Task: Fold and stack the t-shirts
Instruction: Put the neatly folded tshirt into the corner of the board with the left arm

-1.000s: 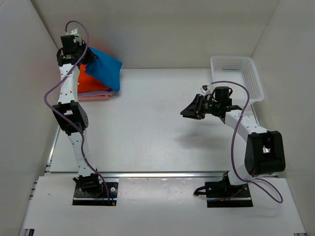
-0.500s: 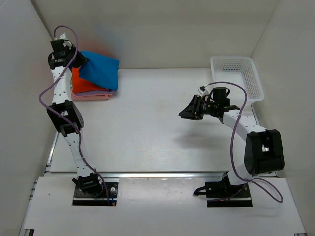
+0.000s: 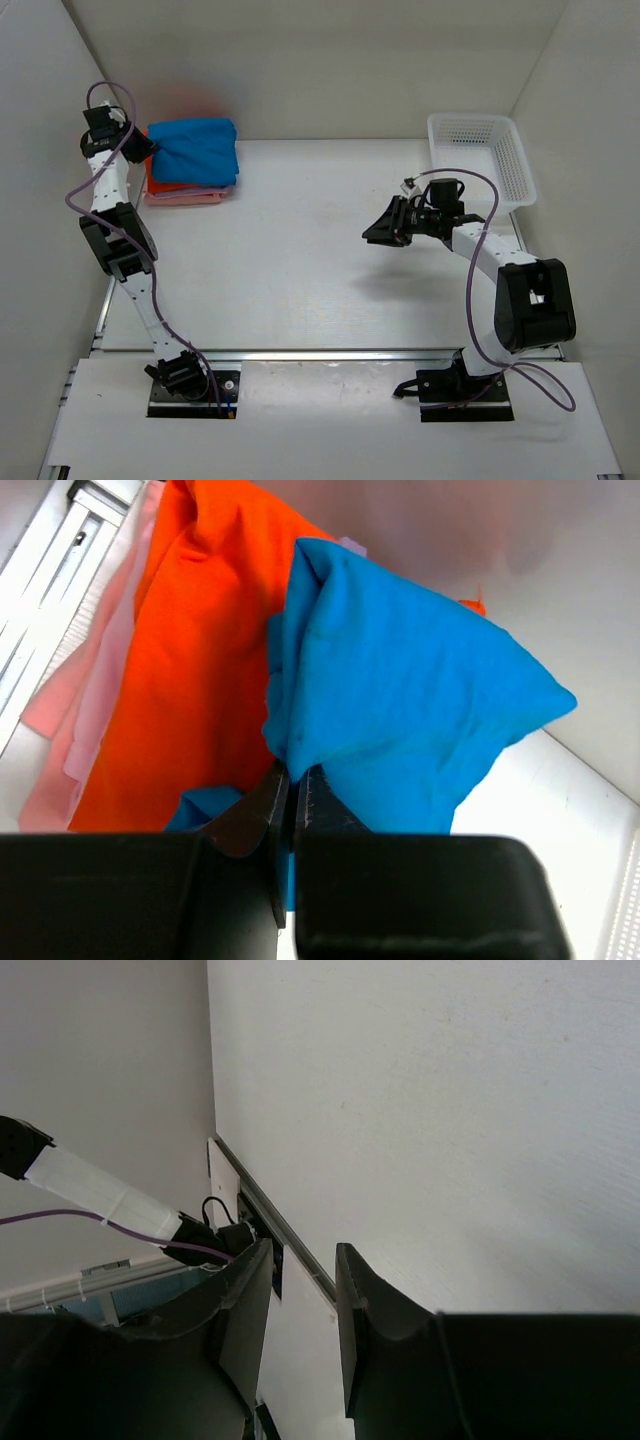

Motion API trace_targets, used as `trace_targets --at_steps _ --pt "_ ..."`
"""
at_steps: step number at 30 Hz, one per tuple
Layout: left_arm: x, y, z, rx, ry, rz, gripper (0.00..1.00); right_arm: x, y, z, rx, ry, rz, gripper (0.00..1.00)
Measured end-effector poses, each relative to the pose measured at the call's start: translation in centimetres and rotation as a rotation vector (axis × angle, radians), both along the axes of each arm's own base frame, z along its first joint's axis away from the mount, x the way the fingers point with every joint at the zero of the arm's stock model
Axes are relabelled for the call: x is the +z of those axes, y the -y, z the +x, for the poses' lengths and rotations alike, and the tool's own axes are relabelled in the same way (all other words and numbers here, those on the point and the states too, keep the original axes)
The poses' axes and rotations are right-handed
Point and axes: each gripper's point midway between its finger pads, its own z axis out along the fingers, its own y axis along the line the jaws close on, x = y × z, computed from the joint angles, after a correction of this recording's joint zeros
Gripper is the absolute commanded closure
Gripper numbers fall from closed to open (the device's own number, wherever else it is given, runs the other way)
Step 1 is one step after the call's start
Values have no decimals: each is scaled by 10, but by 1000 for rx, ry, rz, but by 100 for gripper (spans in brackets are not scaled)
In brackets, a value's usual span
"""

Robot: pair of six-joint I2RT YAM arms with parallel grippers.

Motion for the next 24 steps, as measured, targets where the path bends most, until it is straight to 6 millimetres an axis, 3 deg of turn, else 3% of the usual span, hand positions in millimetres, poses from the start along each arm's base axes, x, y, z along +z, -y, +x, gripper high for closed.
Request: trace_targets --at_steps 8,24 --pt "-14 -9 2 30 19 -42 100 -9 -8 -6 27 -31 -9 71" --pt "7 -16 12 28 123 -113 100 -15 -20 -13 59 -50 -18 71"
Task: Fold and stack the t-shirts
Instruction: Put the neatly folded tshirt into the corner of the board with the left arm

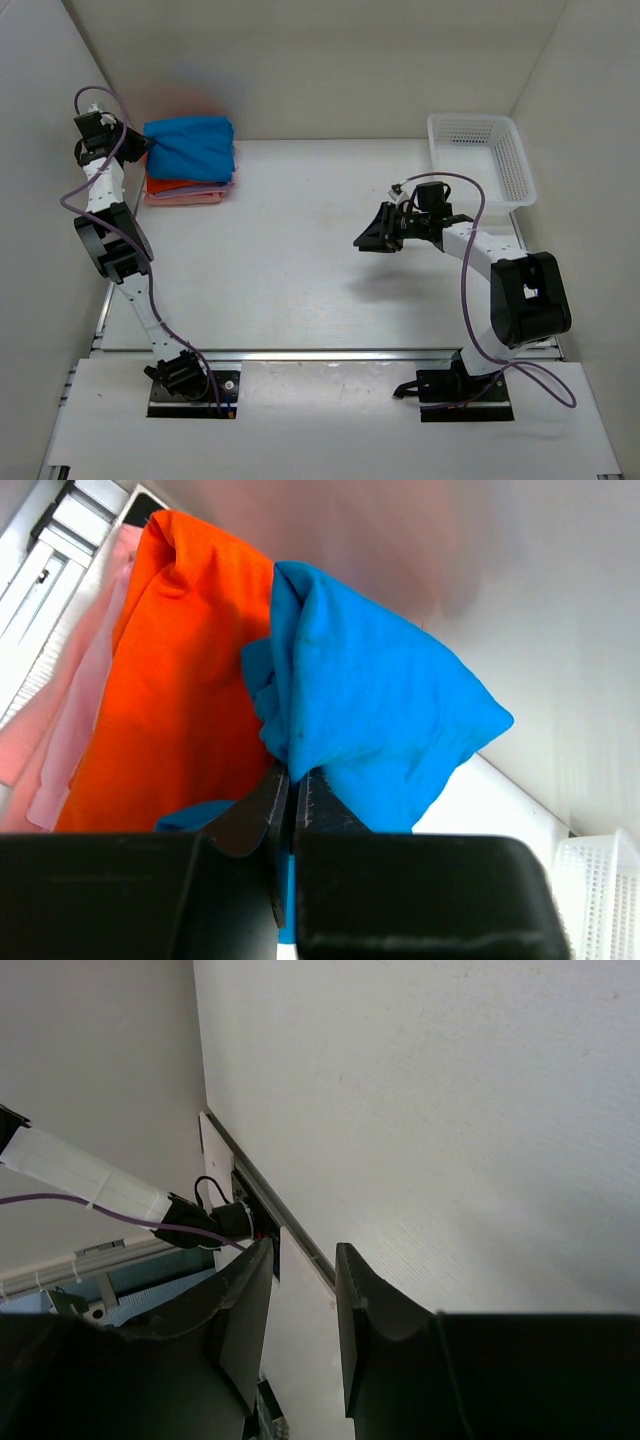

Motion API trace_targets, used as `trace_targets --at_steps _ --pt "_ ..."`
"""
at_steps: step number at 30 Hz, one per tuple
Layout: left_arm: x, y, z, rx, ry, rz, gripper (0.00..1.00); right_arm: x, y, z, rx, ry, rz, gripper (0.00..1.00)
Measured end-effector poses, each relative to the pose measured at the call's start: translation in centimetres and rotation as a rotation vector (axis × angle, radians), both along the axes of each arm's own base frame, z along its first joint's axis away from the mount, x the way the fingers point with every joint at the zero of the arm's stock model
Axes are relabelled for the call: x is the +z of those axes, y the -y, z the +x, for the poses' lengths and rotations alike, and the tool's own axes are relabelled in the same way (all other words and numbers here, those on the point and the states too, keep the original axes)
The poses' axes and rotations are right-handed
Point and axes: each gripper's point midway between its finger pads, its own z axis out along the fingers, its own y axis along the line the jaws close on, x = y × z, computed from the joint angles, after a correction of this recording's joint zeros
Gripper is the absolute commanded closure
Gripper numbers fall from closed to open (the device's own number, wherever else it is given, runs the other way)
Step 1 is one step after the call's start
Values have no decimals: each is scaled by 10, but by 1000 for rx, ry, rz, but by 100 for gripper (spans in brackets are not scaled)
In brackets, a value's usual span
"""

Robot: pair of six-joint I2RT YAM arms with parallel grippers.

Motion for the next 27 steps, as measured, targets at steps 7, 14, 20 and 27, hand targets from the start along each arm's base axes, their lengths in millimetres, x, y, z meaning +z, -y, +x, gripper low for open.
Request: trace_targets --at_steps 7,14,20,27 --pt "3 -11 -10 22 18 -18 100 1 -2 -1 7 1 1 71" --pt "5 -21 -13 42 42 -25 100 -3 -5 -1 15 -9 -2 71" --pt "4 -23 -14 48 56 -28 100 -5 -9 -3 26 -14 -3 71" --pt "-1 -28 -15 74 36 -11 100 -5 -9 -2 26 -18 -3 71"
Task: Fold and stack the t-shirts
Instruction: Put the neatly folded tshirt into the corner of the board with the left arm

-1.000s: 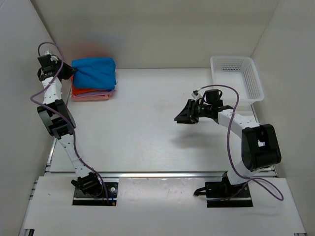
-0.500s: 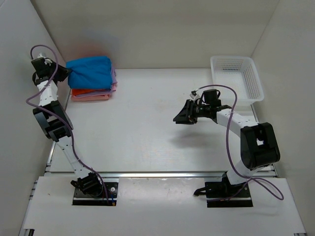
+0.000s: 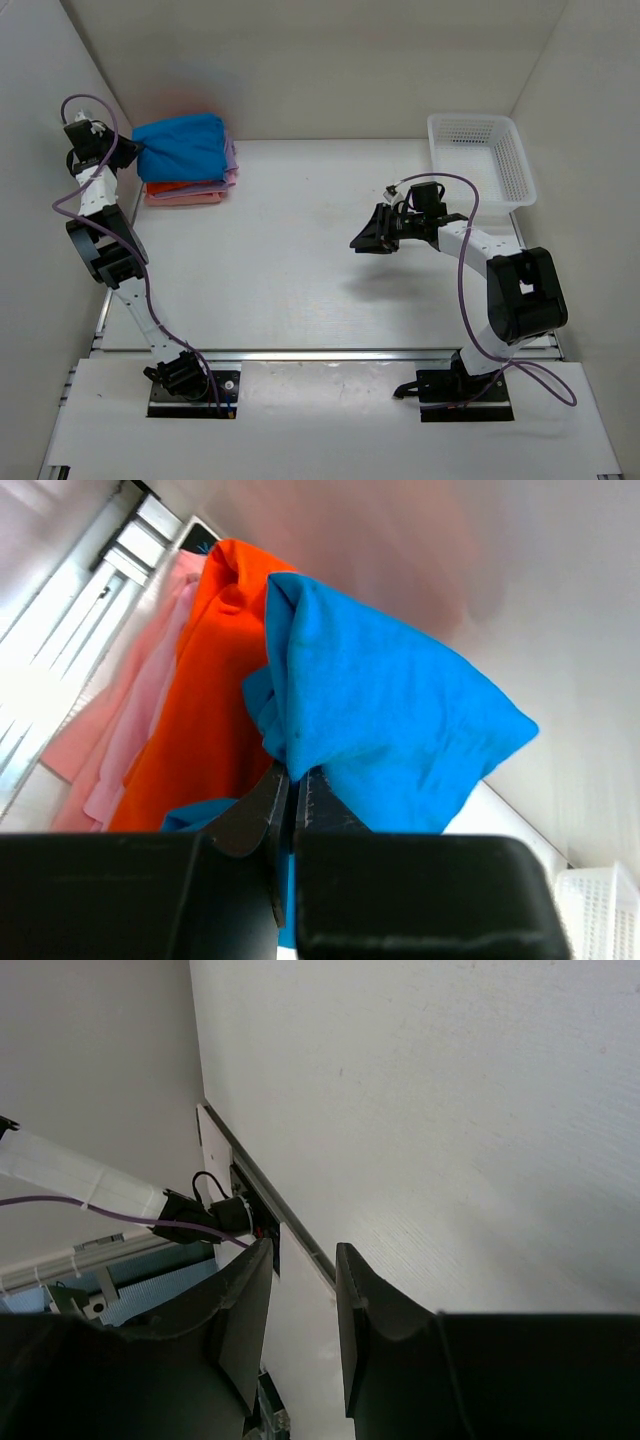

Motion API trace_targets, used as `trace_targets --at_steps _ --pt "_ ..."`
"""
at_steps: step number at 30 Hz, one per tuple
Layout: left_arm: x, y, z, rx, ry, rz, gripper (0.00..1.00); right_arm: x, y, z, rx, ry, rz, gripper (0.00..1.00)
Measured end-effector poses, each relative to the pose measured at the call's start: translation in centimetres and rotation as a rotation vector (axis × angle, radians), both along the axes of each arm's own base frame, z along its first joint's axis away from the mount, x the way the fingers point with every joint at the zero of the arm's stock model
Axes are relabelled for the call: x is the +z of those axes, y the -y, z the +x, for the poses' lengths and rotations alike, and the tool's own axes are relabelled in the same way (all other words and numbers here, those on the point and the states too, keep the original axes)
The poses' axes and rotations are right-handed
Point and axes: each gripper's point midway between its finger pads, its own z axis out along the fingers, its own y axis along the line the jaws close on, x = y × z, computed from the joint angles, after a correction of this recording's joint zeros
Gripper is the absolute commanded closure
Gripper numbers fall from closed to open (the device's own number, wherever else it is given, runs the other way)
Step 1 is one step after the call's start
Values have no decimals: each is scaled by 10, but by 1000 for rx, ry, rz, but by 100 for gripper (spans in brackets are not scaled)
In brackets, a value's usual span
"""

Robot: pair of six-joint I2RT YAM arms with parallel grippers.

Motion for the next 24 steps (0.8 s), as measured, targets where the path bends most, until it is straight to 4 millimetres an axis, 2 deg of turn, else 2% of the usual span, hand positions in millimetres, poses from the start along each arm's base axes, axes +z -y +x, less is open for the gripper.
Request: trace_targets --at_steps 3,5,6,7,8,12,14,17,19,20,21,24 --pt "-3 -4 1 15 -6 9 100 0 0 0 1 -1 0 71" --pt "-5 -7 3 25 -9 19 84 0 -1 0 1 -1 0 71" --pt "-7 -9 4 27 -12 24 82 1 -1 0 2 -2 -1 71" --pt "-9 -10 4 30 -13 29 75 1 -2 0 3 -1 -1 71" --pt "-10 -11 5 32 -13 36 65 1 -2 0 4 0 -1 71" --pt "-13 -13 8 48 -15 64 52 1 -3 -1 7 -1 -2 71" --pt "-16 -11 10 45 -12 80 40 1 -3 -1 5 -1 -5 71" --pt "-22 -4 12 35 -14 89 37 2 -4 -1 5 -2 -5 72" --pt "-25 1 12 27 -19 91 31 2 -4 -1 4 -3 -5 71" --pt "-25 3 13 22 -18 94 24 2 -4 -1 3 -3 -6 71" --pt "-24 6 15 16 -15 100 3 2 -4 -1 3 -3 -7 71" --pt "-22 17 19 -1 -12 117 1 1 -5 -1 2 -7 -9 71"
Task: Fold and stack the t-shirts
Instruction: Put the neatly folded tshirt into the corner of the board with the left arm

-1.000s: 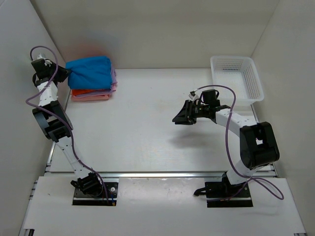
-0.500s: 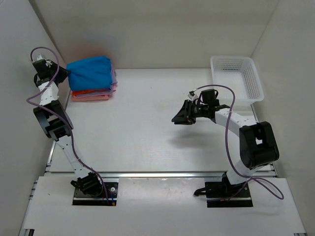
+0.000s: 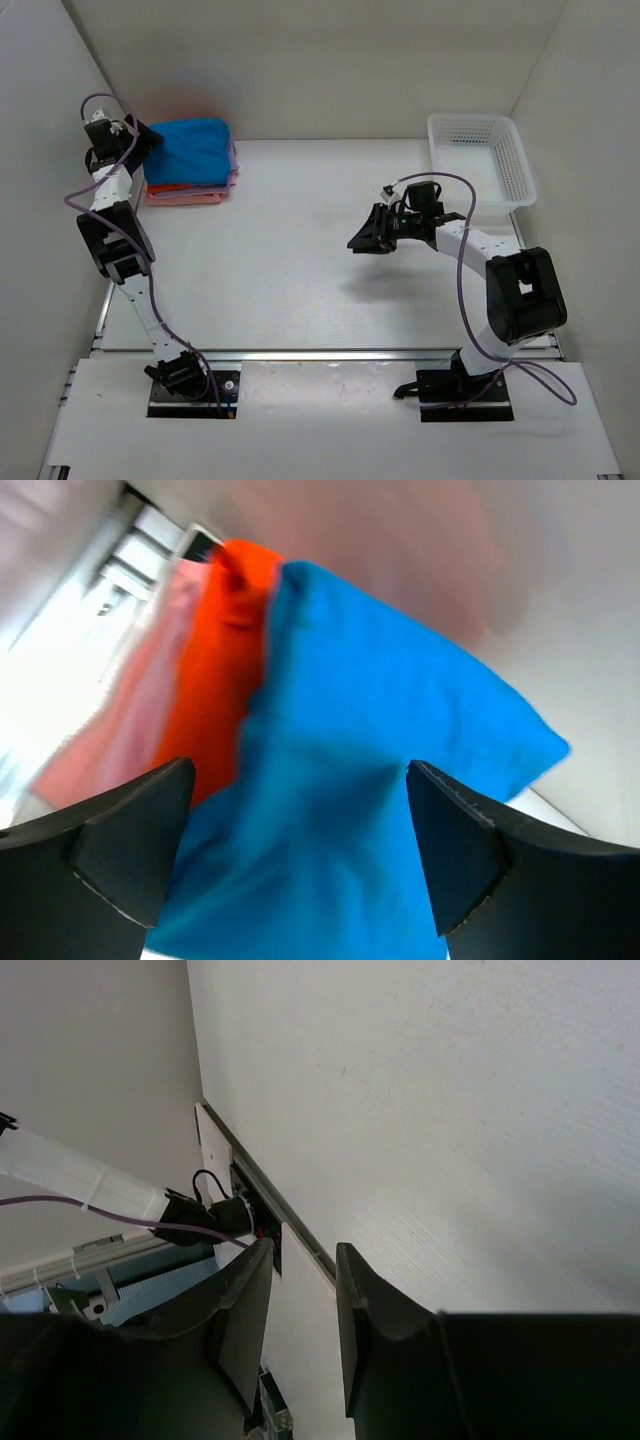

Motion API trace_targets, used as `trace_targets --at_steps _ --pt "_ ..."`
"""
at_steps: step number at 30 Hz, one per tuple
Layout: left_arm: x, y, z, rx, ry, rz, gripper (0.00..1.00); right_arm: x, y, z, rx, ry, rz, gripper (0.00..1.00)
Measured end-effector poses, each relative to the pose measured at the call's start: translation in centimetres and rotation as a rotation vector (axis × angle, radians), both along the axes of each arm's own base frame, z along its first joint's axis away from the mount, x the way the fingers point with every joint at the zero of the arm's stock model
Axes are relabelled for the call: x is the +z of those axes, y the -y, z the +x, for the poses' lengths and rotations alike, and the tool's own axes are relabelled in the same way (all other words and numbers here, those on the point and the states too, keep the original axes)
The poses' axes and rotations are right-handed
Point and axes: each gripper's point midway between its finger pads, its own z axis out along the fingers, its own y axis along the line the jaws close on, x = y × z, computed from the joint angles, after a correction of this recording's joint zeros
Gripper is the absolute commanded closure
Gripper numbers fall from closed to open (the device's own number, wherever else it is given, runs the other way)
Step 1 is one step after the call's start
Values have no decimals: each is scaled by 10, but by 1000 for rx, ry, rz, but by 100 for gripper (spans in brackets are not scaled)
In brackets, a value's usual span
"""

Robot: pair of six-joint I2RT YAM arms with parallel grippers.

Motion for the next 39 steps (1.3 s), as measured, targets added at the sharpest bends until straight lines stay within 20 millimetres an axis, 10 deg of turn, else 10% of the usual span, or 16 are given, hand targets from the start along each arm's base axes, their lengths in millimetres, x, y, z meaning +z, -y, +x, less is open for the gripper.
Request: trace_targets --at_steps 9,14,20,26,31,39 --pt "55 93 -28 -172 56 17 2 4 16 4 -43 32 -64 45" --pt "109 175 -98 -369 140 2 1 11 40 13 -88 84 -144 0" --pt "88 247 -196 -549 92 -4 1 18 72 2 -117 143 -226 1" --pt "20 249 -272 -554 -86 -19 1 24 82 -21 -118 196 -264 1" --pt "33 249 -299 -542 -40 96 2 18 75 -51 -92 217 -245 1" --pt "34 267 -260 -592 -3 30 1 6 71 -67 -95 172 -221 1"
